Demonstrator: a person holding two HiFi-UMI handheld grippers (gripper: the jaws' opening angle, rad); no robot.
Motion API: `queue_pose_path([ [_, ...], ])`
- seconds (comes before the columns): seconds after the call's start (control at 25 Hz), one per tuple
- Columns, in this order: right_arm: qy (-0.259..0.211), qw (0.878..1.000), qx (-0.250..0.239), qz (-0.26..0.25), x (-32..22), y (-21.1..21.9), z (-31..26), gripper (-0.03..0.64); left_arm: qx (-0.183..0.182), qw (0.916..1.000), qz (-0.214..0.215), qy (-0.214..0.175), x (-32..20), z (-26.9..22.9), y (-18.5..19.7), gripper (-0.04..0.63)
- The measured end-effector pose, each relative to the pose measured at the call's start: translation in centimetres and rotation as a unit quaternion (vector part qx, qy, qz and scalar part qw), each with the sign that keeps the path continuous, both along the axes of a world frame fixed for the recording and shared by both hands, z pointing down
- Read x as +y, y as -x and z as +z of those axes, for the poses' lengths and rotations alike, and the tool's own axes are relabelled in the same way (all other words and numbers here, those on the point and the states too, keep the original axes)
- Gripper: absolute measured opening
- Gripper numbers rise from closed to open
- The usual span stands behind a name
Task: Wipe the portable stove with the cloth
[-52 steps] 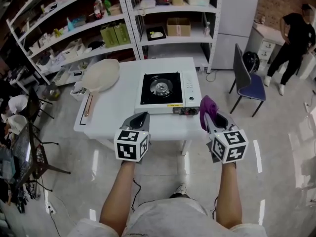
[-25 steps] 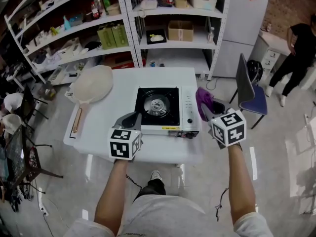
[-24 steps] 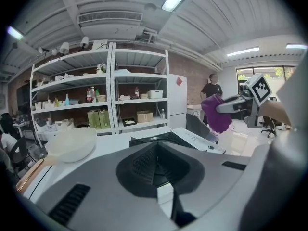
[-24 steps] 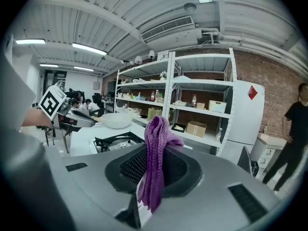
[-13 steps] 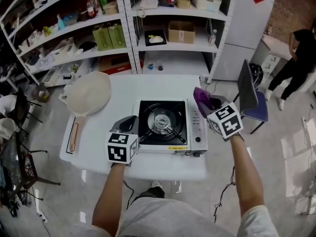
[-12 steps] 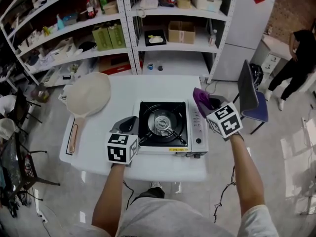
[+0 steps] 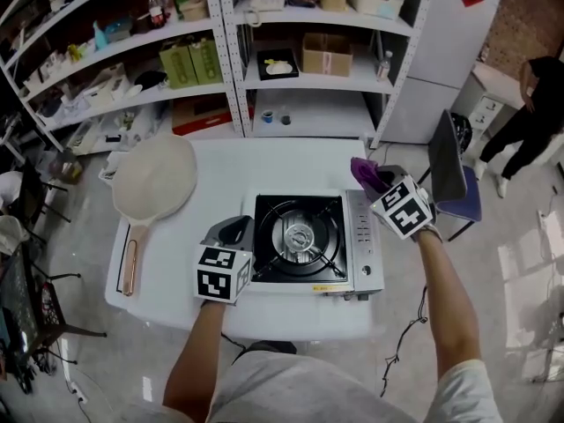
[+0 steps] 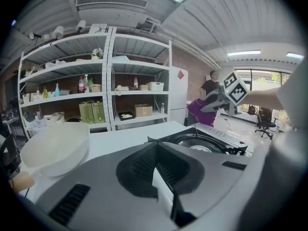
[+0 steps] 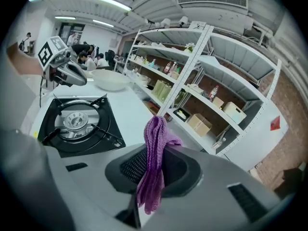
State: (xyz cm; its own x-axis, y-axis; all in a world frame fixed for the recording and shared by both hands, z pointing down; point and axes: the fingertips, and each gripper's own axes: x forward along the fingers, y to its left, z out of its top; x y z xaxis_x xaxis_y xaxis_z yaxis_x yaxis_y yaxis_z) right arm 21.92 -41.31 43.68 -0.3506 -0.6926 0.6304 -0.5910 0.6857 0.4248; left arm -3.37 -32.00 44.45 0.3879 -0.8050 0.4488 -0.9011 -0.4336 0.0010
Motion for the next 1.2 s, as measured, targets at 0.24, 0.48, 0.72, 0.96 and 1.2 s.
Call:
queue_pose_path([
  [0.24, 0.045, 0.999, 0.008, -0.014, 0.3, 1.4, 2.6, 0.063, 0.001, 0.9999, 0.016, 0.006, -0.8, 0.4, -0.1, 0.003],
  [0.48, 0.089, 0.995, -0.034, -0.008, 1.5, 2.1, 3.8, 0.063, 0.000, 0.9998, 0.021, 0.007, -0.6, 0.3, -0.1, 0.003],
  [0.72, 0.103, 0.994, -0.040, -0.003, 3.2, 2.3, 4.5, 0.063, -0.002, 0.9997, 0.022, 0.003, 0.8, 0.3, -0.4, 0.003],
  [0.96, 0.110, 0.993, -0.047, 0.003, 5.0, 1.9, 4.6, 0.063, -0.006, 0.9997, 0.024, 0.003, 2.6, 0.0, -0.8, 0.003],
  [1.2, 0.112, 0.993, -0.048, 0.000, 6.7, 1.8, 4.9, 0.063, -0.009, 0.9997, 0.023, 0.003, 4.1, 0.3, -1.5, 0.003],
])
